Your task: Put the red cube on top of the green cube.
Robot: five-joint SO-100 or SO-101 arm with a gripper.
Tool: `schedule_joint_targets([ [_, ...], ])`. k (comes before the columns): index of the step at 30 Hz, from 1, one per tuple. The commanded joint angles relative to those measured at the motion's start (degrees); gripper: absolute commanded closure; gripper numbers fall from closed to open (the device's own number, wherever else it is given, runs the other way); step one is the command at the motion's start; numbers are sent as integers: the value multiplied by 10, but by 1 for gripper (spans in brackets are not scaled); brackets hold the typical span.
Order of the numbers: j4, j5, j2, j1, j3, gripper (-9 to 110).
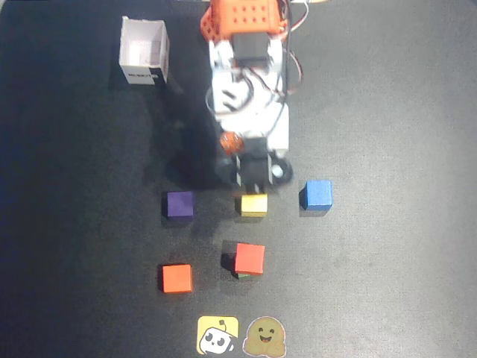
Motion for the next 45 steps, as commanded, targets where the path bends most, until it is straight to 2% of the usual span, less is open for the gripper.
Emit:
schedule_joint_targets([
  [1, -10, -11, 54, 3, 22, 101],
  [12, 13, -20, 231, 4, 137, 101],
  [16, 74, -19, 357, 4, 183, 101],
  [23, 176, -23, 425, 5, 184, 101],
  [30, 249, -6, 425, 5, 184, 101],
  [45, 250, 11, 425, 7, 184, 101],
])
